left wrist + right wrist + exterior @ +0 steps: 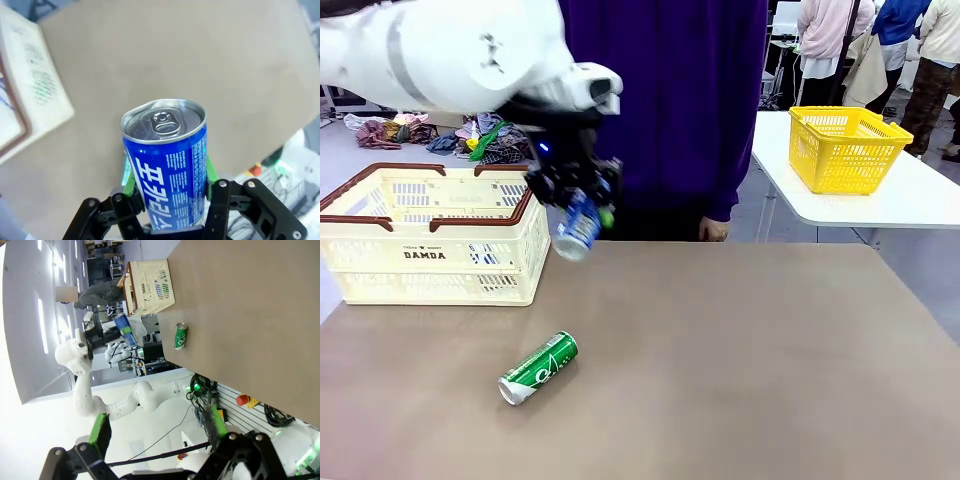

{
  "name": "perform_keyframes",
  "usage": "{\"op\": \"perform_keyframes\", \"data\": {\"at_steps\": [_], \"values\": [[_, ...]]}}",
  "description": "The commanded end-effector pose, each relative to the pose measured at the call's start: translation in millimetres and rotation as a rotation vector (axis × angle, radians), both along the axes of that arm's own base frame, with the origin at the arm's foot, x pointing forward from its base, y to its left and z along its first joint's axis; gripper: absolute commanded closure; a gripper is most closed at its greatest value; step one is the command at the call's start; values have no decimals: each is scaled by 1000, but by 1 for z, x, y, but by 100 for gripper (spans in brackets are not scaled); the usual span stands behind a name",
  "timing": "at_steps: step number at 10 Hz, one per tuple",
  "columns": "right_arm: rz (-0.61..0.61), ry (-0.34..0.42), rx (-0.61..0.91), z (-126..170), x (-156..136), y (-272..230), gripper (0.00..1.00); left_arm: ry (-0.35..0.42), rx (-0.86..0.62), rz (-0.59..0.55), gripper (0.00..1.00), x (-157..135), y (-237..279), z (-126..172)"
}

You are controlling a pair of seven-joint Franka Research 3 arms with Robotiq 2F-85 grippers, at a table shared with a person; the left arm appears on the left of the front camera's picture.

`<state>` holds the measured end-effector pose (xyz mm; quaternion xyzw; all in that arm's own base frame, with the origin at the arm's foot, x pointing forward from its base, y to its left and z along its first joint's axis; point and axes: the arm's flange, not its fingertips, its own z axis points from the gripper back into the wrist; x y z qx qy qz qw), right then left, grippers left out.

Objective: Place the drinks into the Shopping basket.
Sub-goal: Pick up one drink and place it into the Shopping basket.

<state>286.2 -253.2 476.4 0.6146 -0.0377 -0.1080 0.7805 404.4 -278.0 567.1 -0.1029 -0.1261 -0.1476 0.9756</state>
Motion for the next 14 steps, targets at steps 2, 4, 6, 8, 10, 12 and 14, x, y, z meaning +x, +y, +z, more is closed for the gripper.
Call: {"op": "perform_keyframes", "data": {"at_steps": [2,4,6,8,10,12,14], "values": [[6,19,-9,4,-2,0,0,-20,-63,138,100,74,141,47],[6,19,-9,4,-2,0,0,-27,-7,192,100,134,220,44],[6,19,-9,4,-2,0,0,43,55,211,100,175,286,26],[6,19,-9,4,-2,0,0,129,66,238,100,196,311,0],[6,19,-9,4,-2,0,0,195,93,219,100,199,311,-34],[6,19,-9,4,-2,0,0,222,97,221,100,188,312,-61],[6,19,-9,4,-2,0,0,234,126,279,100,179,321,-86]]}}
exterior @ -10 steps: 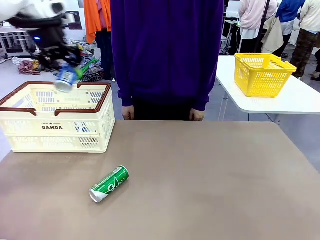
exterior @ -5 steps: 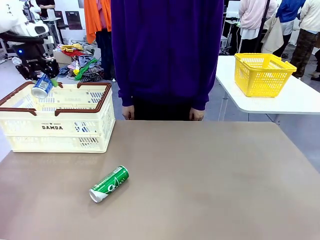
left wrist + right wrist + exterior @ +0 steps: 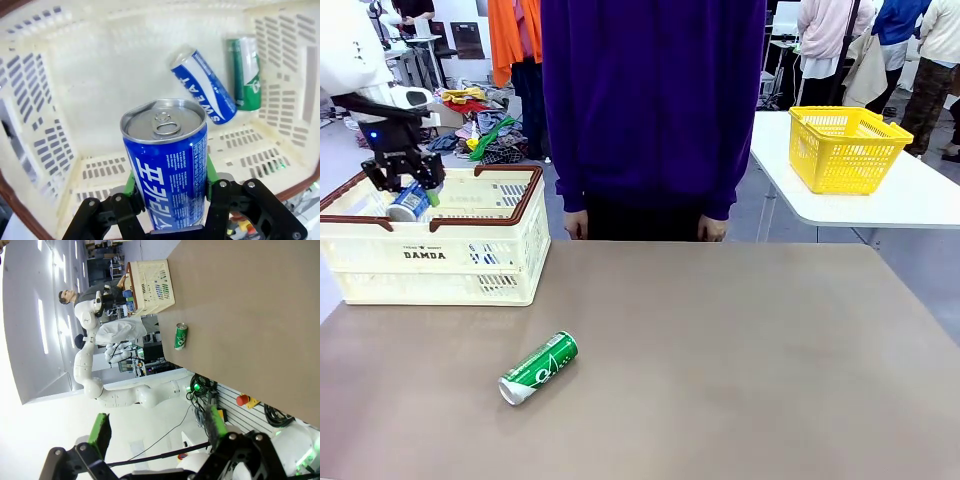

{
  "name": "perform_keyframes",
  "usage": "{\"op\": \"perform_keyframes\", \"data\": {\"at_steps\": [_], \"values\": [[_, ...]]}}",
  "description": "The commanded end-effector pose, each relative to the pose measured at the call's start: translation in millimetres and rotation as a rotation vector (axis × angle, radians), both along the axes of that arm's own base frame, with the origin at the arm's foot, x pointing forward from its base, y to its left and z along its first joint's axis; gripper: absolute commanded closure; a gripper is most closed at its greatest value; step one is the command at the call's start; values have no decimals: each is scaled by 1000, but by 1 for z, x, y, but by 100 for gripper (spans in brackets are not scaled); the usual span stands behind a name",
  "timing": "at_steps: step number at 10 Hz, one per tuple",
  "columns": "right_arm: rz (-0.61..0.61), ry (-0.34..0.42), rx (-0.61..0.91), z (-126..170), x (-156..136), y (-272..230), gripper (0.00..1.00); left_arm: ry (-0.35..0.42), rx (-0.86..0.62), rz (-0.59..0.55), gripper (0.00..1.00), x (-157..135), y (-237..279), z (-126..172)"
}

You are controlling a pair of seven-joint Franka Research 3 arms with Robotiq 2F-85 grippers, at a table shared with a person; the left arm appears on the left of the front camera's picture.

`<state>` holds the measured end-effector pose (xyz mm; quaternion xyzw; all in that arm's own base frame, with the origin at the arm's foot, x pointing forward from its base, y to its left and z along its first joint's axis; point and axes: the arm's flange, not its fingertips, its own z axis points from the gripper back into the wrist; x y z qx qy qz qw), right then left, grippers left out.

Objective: Place the drinks into the Shopping basket.
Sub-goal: Pick up one drink and place it into the Shopping basket.

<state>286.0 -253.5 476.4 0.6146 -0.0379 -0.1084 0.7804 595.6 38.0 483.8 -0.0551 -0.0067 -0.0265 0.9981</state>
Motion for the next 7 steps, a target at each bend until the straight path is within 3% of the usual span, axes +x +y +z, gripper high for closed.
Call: {"op": "perform_keyframes", "data": {"at_steps": [1,7], "values": [[7,19,-9,4,-1,1,0,-17,47,71,100,-13,8,-12],[7,19,-9,4,-1,1,0,-5,69,119,100,-7,9,-57]]}}
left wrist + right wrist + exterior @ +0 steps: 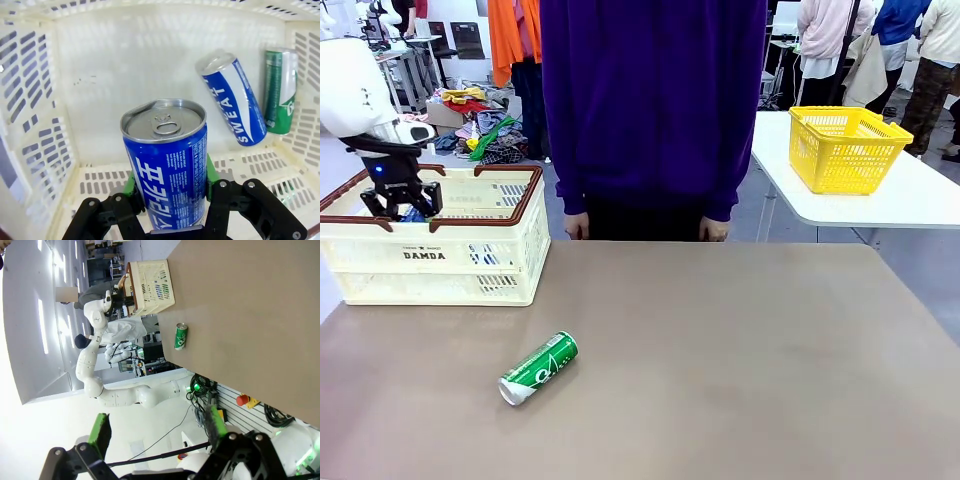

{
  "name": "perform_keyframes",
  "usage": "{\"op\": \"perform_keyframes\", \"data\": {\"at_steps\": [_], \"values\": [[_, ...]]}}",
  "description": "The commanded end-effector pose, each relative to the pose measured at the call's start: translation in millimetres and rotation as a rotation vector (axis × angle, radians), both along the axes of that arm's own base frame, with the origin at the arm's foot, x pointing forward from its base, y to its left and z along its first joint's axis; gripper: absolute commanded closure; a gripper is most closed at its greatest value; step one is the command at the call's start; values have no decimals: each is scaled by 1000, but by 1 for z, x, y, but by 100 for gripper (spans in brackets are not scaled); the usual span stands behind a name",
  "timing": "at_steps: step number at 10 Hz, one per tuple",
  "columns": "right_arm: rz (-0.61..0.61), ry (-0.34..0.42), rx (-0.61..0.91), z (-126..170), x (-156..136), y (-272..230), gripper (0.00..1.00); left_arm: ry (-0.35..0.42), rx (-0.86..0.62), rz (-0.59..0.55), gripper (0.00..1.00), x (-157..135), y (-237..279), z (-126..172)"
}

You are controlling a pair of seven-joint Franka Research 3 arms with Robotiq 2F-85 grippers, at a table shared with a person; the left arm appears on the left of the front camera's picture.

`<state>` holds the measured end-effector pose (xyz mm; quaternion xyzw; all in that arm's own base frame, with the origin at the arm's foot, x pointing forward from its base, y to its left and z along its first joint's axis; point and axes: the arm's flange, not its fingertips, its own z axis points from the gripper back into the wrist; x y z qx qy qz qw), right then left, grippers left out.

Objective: Place the drinks into the Shopping basket.
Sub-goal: Pick up one drink and place it into the Shopping basket.

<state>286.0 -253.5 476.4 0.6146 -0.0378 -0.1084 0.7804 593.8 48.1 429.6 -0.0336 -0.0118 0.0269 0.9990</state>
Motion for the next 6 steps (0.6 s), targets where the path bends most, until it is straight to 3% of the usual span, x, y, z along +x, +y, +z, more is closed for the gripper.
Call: {"op": "perform_keyframes", "data": {"at_steps": [1,5,6], "values": [[7,19,-9,4,-1,1,0,1,30,11,100,-5,-1,-6],[7,19,-9,4,-1,1,0,-9,6,-16,100,0,-8,-9],[7,19,-9,4,-1,1,0,-14,-10,-11,66,-2,-9,-7]]}}
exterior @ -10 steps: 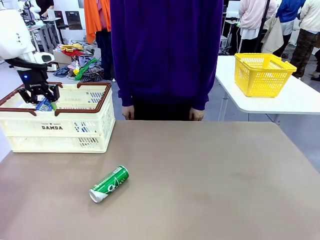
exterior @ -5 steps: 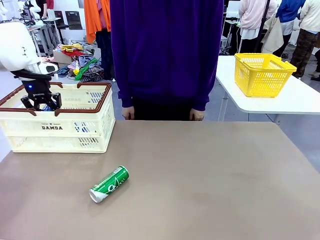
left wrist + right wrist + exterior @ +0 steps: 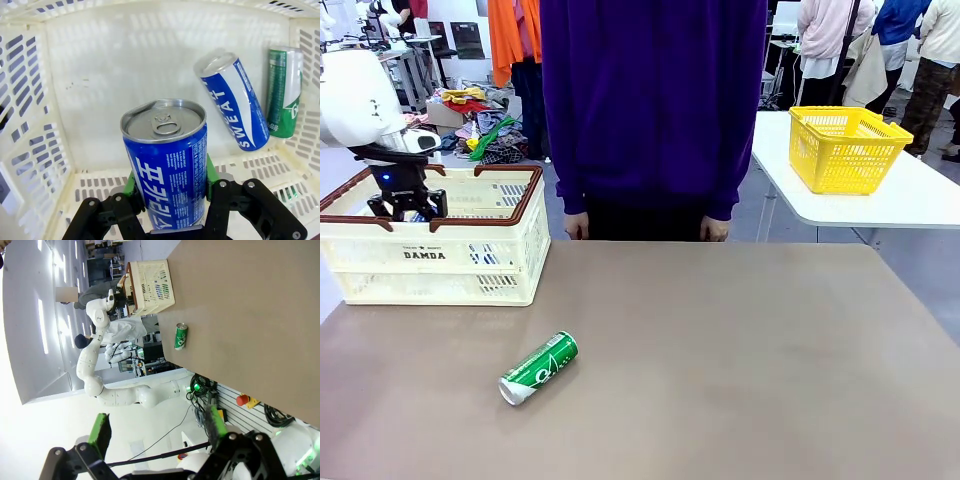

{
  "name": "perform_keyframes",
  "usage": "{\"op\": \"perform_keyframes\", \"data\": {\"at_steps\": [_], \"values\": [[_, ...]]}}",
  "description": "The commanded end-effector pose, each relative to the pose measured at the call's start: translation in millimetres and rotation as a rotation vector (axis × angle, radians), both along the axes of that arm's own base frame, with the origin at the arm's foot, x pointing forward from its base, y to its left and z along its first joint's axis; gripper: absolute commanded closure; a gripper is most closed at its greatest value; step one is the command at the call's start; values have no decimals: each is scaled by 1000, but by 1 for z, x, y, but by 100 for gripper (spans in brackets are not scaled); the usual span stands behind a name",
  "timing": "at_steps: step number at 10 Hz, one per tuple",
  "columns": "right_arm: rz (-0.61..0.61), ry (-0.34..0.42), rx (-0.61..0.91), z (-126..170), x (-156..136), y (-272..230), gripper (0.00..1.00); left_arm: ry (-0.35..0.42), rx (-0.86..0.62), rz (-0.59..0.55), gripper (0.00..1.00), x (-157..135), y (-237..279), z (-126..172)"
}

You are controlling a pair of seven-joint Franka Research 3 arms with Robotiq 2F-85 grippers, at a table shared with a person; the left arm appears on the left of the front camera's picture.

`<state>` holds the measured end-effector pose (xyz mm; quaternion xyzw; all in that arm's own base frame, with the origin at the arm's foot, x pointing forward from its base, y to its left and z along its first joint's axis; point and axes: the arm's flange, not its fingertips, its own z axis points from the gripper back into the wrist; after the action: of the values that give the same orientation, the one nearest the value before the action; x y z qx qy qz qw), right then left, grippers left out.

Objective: Place the drinks into the Shopping basket.
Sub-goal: Pick up one drink and place it into the Shopping basket.

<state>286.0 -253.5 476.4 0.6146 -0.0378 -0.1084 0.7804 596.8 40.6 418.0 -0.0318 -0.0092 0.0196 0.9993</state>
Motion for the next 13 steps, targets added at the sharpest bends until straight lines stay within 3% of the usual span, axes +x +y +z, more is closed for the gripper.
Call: {"op": "perform_keyframes", "data": {"at_steps": [1,2,6,8,11,13], "values": [[7,19,-9,4,-1,1,0,-20,-24,2,9,-6,-1,7],[7,19,-9,4,-1,1,0,-27,-29,-3,0,-7,-3,11],[7,19,-9,4,-1,1,0,-39,-25,-6,0,-8,-4,19],[7,19,-9,4,-1,1,0,-86,-66,6,0,-14,-4,40],[7,19,-9,4,-1,1,0,-220,-235,93,0,-56,-21,147],[7,19,-9,4,-1,1,0,-222,-449,63,0,-116,-50,212]]}}
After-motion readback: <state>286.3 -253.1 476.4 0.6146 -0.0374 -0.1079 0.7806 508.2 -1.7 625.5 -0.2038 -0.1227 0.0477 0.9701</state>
